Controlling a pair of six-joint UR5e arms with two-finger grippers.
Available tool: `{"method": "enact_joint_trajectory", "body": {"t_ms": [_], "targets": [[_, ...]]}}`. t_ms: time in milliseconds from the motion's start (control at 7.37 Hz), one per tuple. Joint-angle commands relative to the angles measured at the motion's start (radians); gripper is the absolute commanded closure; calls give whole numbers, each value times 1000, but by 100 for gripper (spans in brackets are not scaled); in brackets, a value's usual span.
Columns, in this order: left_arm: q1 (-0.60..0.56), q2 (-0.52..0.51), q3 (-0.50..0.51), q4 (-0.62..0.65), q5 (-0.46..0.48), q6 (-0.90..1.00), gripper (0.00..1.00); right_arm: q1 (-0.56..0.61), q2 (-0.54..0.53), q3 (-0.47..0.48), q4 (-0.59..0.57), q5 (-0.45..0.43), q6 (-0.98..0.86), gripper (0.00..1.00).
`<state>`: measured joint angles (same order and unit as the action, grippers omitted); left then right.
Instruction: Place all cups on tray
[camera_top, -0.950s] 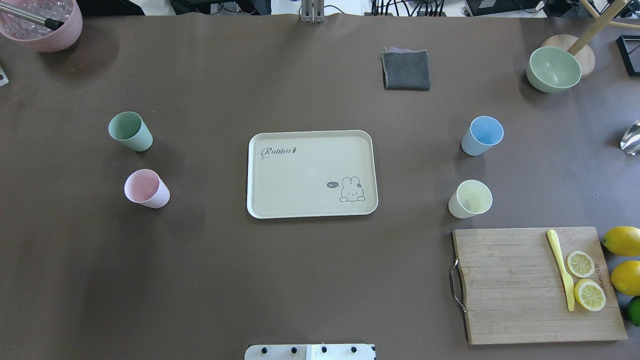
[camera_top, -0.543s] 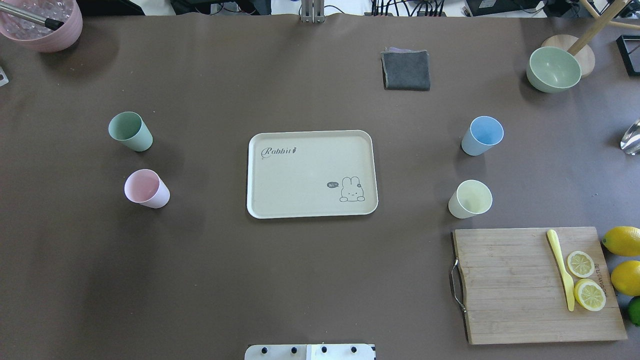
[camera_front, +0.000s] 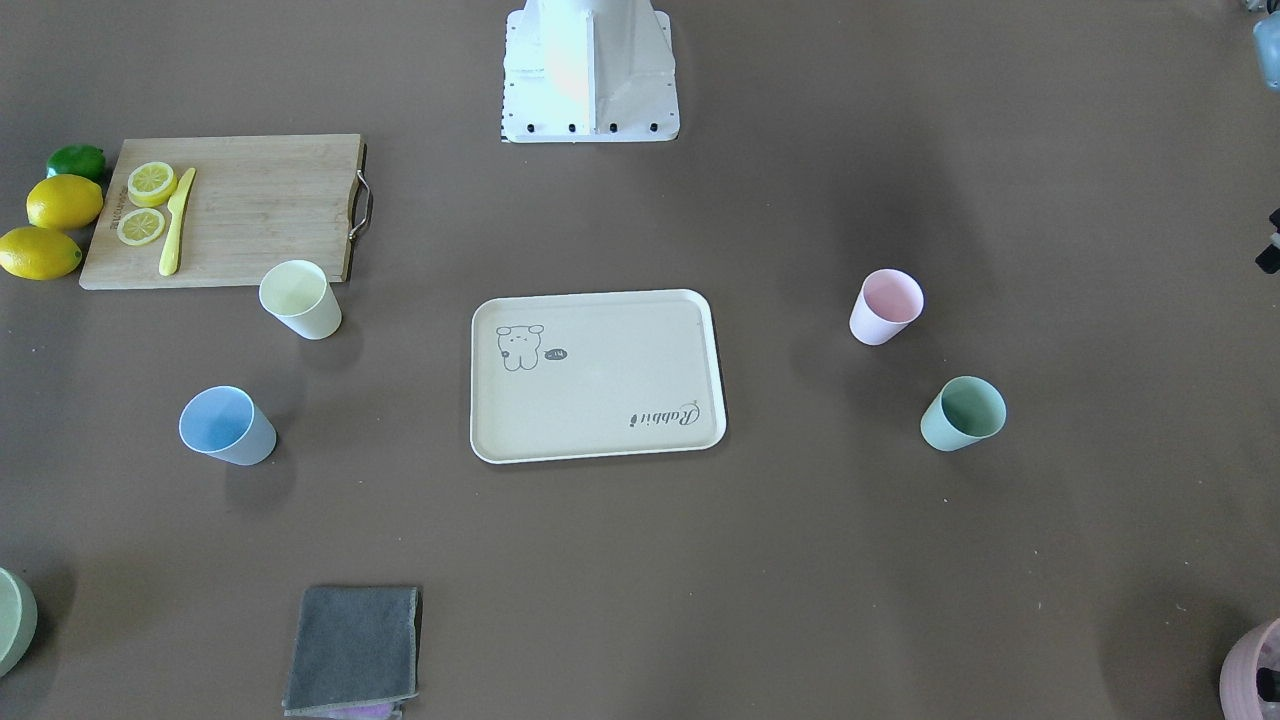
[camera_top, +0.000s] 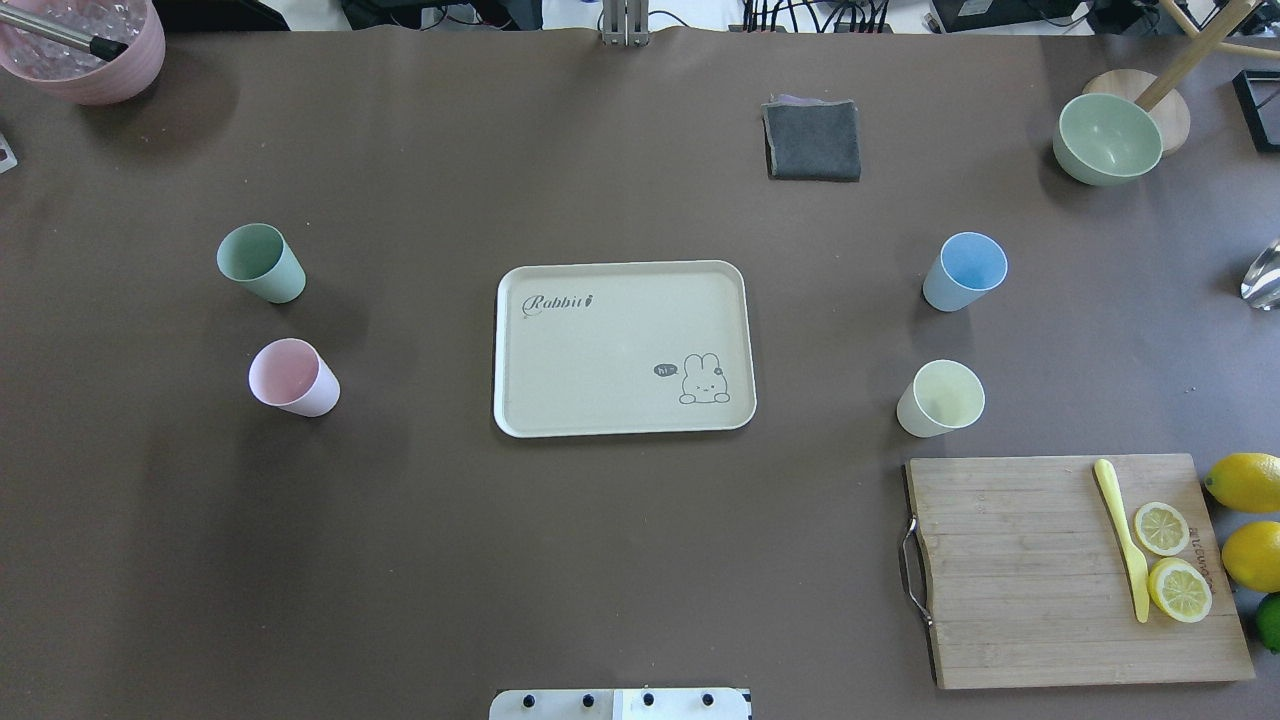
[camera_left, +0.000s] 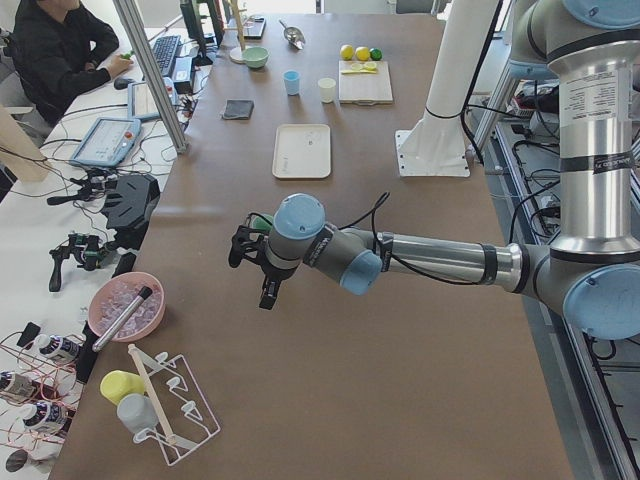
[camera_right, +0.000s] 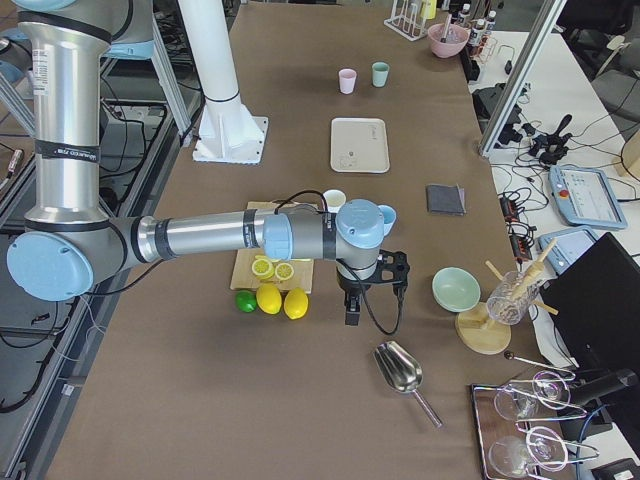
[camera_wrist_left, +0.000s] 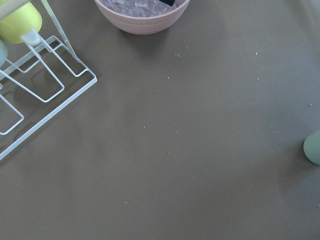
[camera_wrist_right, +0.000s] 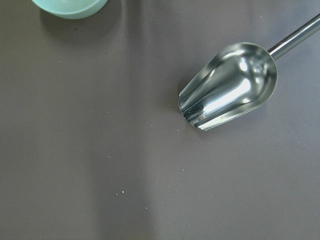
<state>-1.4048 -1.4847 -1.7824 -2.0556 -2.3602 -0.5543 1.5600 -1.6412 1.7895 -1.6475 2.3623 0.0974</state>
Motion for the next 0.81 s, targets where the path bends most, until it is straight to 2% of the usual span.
{"method": "enact_joint_trajectory", "body": {"t_ms": [0,271,407,543,678], "targets": [[114,-35,-63,2,9,-155,2,0,11,-5,0,-2,2,0],[160,-29,-116,-1,10,-208,2,-2,9,-4,0,0,1,0],[229,-38,-138,-3,57,-307,2,0,7,-5,0,2,-4,0],[345,-39,-176,-1,191,-376,2,-1,7,-7,0,6,-4,0],[424,-43,-204,-1,220,-453,2,0,4,-7,0,6,-4,0]]}}
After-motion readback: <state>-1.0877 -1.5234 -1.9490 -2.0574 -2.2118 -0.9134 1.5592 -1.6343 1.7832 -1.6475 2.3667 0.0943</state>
